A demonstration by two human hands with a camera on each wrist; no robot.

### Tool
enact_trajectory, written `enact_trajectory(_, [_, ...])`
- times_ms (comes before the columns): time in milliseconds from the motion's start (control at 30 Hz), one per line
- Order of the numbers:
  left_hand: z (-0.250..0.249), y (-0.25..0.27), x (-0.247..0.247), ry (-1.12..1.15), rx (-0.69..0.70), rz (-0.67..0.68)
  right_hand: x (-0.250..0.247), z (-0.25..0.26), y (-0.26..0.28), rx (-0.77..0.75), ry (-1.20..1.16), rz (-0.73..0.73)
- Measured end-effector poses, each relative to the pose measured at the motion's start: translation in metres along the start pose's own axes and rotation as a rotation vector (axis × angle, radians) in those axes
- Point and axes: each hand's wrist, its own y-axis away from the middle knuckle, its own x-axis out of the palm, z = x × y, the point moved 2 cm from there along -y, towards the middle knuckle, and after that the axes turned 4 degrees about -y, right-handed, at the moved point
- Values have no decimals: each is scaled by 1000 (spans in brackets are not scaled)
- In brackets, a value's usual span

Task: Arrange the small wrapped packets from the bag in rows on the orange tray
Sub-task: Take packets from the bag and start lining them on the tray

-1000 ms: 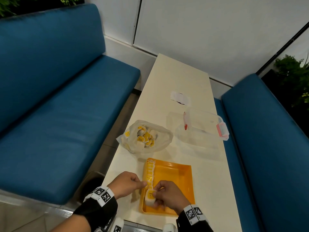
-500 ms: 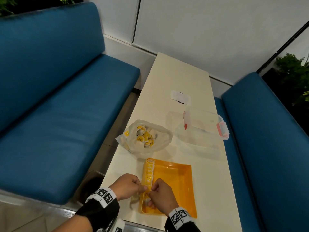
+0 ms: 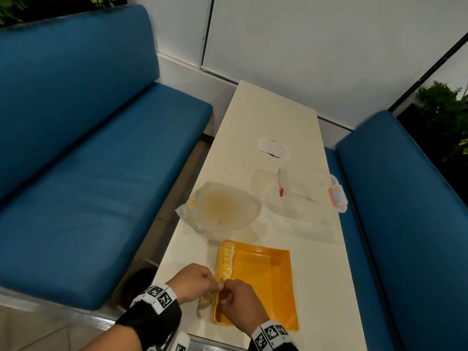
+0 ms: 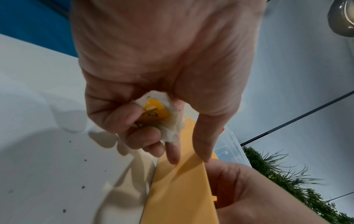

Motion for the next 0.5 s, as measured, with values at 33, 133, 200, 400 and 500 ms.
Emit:
enact_trajectory(33, [1,-1,0,-2,-3,-1,0,0,0,-4,4,-4])
enact_trajectory(133, [1,0,1,-3,-13,-1,1,0,0,-15,17,-26])
enact_trajectory(200, [2,0,1,-4,-18,6,2,0,0,-17,25,-33])
enact_trajectory(400, [0,10,-10,107,-115,74,-4,-2,5,-28,-4,-81])
enact_trajectory(500, [-3,18,-19,556,-226,136,-19,4,7,-61,-65,-180])
